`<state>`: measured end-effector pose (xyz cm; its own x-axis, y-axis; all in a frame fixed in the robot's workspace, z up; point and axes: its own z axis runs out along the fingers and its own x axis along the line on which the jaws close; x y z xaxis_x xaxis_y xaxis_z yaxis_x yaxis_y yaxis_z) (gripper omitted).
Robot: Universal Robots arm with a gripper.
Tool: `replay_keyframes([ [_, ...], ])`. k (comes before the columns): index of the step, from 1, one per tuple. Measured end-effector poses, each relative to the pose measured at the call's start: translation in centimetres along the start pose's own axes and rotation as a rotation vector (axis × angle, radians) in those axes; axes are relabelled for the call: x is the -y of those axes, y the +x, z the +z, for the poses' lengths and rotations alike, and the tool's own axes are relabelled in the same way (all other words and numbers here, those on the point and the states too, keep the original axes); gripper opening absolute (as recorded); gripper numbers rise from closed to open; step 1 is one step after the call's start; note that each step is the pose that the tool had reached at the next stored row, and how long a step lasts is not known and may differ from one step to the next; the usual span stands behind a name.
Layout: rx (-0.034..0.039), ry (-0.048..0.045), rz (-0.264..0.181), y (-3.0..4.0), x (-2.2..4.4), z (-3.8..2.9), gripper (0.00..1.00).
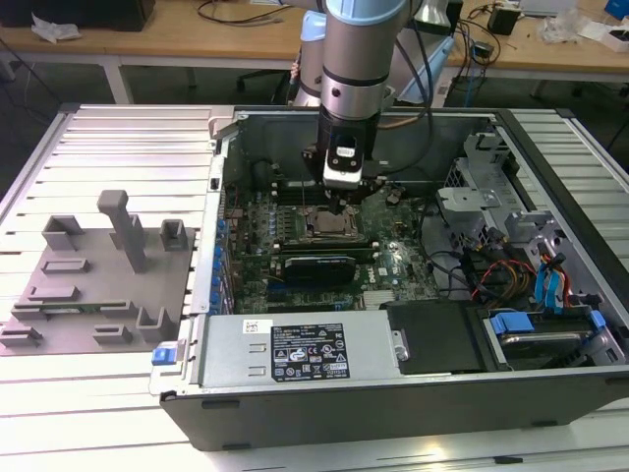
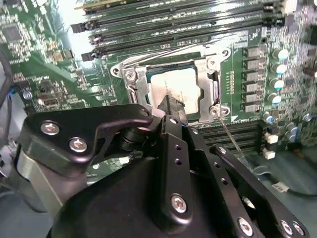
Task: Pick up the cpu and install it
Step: 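Close the cpu cover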
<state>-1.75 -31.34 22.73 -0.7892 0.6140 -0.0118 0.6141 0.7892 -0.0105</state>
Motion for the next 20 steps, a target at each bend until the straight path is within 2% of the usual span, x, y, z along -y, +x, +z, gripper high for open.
replay_keyframes([
  [3, 0.0012, -0.0013, -0.111, 0.00, 0.00, 0.00, 0.11],
  [5, 0.0015, -0.0018, -0.148, 0.00, 0.00, 0.00, 0.11],
  [7, 0.0027, -0.0030, -0.255, 0.00, 0.00, 0.00, 0.11],
  [9, 0.0035, -0.0038, -0.322, 0.00, 0.00, 0.00, 0.11],
  [10, 0.0036, -0.0040, -0.339, 0.00, 0.00, 0.00, 0.11],
  [12, 0.0043, -0.0048, -0.405, 0.00, 0.00, 0.00, 0.11],
  [14, 0.0047, -0.0052, -0.442, 0.00, 0.00, 0.00, 0.11],
  [18, 0.0061, -0.0069, -0.576, 0.00, 0.00, 0.00, 0.11],
  [20, 0.0065, -0.0072, -0.613, 0.00, 0.00, 0.00, 0.11],
])
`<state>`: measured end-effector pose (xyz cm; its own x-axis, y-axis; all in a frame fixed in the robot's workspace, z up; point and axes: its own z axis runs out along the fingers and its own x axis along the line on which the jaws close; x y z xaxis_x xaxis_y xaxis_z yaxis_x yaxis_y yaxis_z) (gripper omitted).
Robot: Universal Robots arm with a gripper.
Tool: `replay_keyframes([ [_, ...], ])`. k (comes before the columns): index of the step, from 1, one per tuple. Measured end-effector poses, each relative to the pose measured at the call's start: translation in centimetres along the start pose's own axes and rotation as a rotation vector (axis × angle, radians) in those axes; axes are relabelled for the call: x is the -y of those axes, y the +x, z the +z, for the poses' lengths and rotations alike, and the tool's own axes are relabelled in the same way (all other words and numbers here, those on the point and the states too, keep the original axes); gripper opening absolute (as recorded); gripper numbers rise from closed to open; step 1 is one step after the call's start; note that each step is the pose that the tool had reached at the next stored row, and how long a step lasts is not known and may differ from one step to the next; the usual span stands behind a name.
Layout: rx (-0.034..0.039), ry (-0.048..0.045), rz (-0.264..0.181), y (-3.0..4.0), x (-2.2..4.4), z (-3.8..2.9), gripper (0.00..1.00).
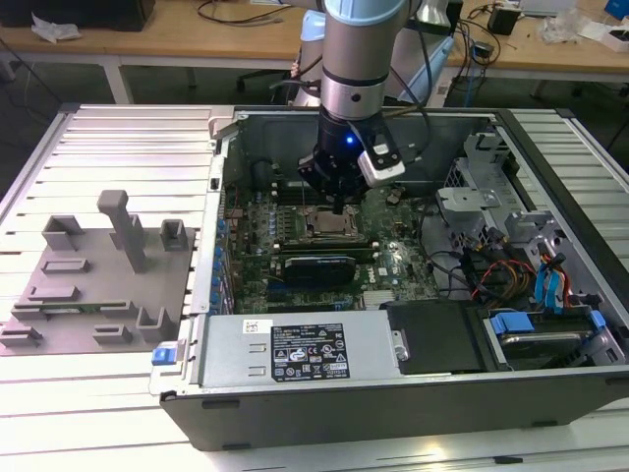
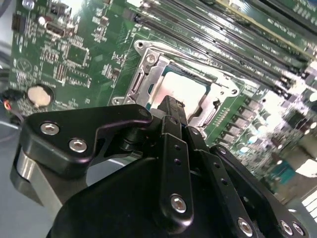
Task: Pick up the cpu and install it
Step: 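Close the cpu cover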
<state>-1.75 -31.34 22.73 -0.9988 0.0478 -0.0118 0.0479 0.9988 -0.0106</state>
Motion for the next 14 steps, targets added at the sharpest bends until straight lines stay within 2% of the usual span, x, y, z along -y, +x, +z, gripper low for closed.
replay_keyframes([
  [4, 0.0011, -0.0012, -0.105, 0.00, 0.00, 0.00, 0.11],
  [5, 0.0012, -0.0012, -0.114, 0.00, 0.00, 0.00, 0.11],
  [10, 0.0013, -0.0013, -0.115, 0.01, 0.02, 0.01, 0.11],
  [14, 0.0014, -0.0012, -0.115, 0.24, 0.28, 0.03, 0.11],
])
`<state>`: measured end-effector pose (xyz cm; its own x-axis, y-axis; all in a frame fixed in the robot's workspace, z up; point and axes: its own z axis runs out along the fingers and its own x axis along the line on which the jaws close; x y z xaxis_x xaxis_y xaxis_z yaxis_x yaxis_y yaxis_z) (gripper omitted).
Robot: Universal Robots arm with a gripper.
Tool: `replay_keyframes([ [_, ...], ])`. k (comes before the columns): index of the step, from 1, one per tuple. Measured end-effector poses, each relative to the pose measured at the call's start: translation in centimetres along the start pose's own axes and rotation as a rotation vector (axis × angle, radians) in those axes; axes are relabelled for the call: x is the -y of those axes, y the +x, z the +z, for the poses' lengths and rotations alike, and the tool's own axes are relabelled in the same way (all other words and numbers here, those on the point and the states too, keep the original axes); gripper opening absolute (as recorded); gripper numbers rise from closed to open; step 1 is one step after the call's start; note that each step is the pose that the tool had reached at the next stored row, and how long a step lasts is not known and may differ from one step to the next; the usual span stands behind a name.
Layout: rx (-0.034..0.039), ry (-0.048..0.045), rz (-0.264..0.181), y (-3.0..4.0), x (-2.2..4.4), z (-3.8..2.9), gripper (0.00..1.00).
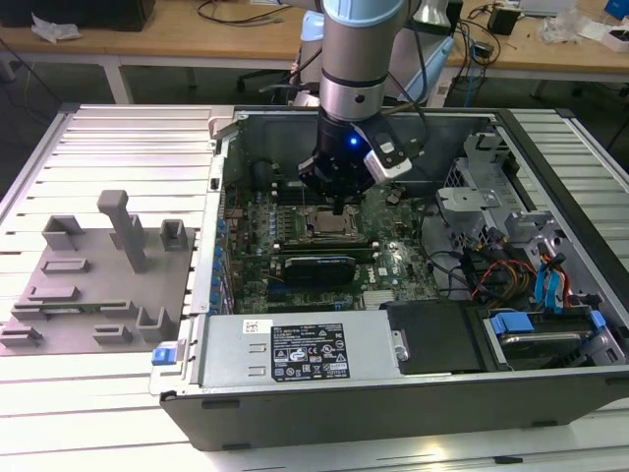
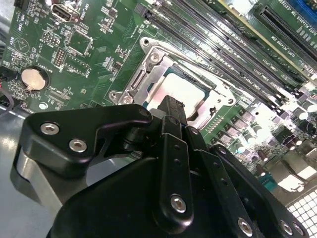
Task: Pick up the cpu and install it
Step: 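Close the cpu cover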
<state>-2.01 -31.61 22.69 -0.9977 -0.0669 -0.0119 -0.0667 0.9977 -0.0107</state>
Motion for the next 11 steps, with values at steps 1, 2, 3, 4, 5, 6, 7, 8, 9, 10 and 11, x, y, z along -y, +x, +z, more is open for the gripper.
replay_keyframes([
  [1, 0.0001, 0.0000, 0.000, 0.10, 0.03, 0.01, 0.11],
  [2, 0.0007, -0.0002, 0.000, 0.40, 0.04, 0.07, 0.11],
  [3, 0.0010, 0.0000, 0.000, 0.74, 0.03, 0.10, 0.11],
  [4, 0.0013, 0.0001, 0.000, 0.98, 0.01, 0.13, 0.11],
  [5, 0.0015, 0.0001, 0.000, 1.17, 0.00, 0.15, 0.11],
  [6, 0.0015, 0.0003, 0.000, 1.36, -0.01, 0.21, 0.11],
  [7, 0.0016, 0.0002, 0.000, 1.53, -0.02, 0.28, 0.11],
  [8, 0.0016, 0.0001, 0.000, 1.75, -0.04, 0.42, 0.11],
  [9, 0.0017, 0.0001, 0.000, 2.06, -0.06, 0.64, 0.11],
  [10, 0.0017, 0.0001, 0.000, 2.25, -0.05, 0.79, 0.11],
  [11, 0.0016, 0.0002, 0.000, 2.33, -0.02, 0.84, 0.11],
])
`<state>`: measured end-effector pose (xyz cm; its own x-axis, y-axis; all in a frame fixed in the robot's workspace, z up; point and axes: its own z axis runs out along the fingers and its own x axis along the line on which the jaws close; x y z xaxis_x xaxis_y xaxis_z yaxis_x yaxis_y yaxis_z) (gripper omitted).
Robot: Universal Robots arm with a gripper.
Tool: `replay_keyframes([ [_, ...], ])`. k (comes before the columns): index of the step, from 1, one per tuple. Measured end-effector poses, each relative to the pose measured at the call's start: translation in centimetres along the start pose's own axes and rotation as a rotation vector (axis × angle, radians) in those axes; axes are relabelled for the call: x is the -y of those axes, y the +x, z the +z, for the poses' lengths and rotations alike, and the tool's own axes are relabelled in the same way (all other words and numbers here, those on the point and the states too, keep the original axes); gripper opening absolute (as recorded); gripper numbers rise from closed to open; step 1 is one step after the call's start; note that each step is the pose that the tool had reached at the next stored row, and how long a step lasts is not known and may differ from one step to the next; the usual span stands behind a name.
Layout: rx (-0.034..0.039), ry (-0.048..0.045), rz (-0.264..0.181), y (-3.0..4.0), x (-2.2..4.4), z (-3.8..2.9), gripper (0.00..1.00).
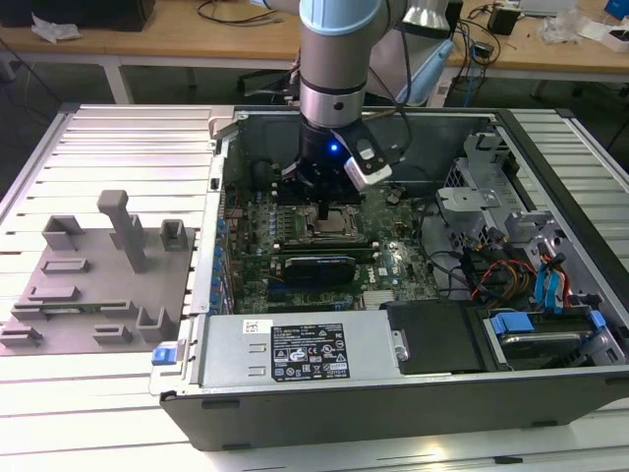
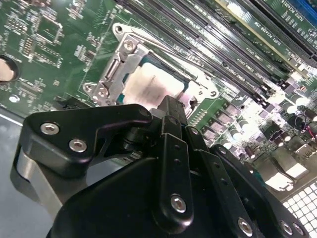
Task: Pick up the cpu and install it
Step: 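Close the cpu cover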
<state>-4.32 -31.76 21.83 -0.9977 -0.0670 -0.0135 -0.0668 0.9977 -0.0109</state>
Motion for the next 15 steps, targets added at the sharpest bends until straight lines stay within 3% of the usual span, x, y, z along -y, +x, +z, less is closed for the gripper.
replay_keyframes([
  [3, 0.0001, -0.0001, 0.000, 0.49, 0.09, 0.29, 0.11],
  [6, 0.0001, -0.0001, 0.000, 1.46, 0.02, 0.91, 0.11],
  [15, 0.0001, 0.0000, 0.000, 1.57, 0.01, 1.47, 0.11],
])
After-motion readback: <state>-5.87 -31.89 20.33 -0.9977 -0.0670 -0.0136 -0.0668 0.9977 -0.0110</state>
